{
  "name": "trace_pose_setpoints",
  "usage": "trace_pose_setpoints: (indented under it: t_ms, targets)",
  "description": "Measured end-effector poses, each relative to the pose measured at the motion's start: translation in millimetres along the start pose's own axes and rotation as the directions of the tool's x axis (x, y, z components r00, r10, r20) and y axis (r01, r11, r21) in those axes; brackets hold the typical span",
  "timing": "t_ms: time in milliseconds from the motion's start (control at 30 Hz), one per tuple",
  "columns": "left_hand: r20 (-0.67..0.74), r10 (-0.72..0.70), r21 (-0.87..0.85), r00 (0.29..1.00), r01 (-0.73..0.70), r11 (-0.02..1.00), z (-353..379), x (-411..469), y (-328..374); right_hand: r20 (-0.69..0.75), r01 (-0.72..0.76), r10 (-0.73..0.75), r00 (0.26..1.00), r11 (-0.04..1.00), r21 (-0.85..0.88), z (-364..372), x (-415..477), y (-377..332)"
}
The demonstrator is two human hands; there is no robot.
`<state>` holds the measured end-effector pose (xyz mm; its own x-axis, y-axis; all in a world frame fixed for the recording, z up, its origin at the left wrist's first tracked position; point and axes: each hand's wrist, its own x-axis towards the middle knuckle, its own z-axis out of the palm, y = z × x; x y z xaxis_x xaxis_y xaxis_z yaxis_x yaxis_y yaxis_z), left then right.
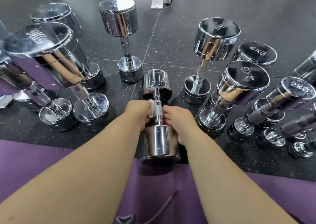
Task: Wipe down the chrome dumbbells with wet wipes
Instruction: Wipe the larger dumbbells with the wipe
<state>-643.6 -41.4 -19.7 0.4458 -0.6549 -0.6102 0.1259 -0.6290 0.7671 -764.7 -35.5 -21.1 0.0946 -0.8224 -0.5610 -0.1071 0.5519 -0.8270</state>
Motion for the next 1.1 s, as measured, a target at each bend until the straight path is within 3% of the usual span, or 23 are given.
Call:
trace_pose_setpoints:
  t_ms: [33, 200, 367, 633, 767, 933, 1100]
  targets:
    - [0.005, -0.011, -0.053, 1.0, 0.011, 0.999, 2.0, 1.4, 2.3, 0.011, 0.016, -0.016, 1.0, 0.999, 0.052, 0.7, 2.7, -2.5]
    - [0.046, -0.007, 0.053, 0.999, 0.005, 0.999, 1.6, 11.1, -1.7, 0.115, -0.009, -0.014, 0.993, 0.98, 0.201, -4.5, 9.9, -16.8]
    - [0.197, 0.071, -0.195, 0.978, -0.032, 0.98, 7.9, 5.0, 3.3, 0.032, -0.008, 0.0, 0.999, 0.963, 0.269, -7.8, 20.2, -20.0]
    - [0.369, 0.037, 0.091, 0.929, -0.075, 0.993, -10.7, -9.4, -10.0, 0.022, -0.063, 0.059, 0.998, 0.951, 0.303, -18.4, 19.2, -18.0]
    - [0.323, 0.09, -0.214, 0.942, -0.02, 0.977, 8.8, -11.3, -1.3, -0.007, -0.051, 0.056, 0.998, 0.951, 0.303, -20.2, 18.7, -18.2]
    - [0.381, -0.02, 0.009, 0.924, 0.018, 1.0, 10.5, -4.6, -17.2, 0.094, -0.139, 0.118, 0.989, 0.955, 0.262, -21.0, 20.0, -19.6]
    - [0.171, 0.125, -0.195, 0.977, -0.09, 0.977, -1.5, 3.1, -4.2, 0.11, -0.195, 0.168, 0.98, 0.925, 0.325, -8.7, 21.0, -22.8]
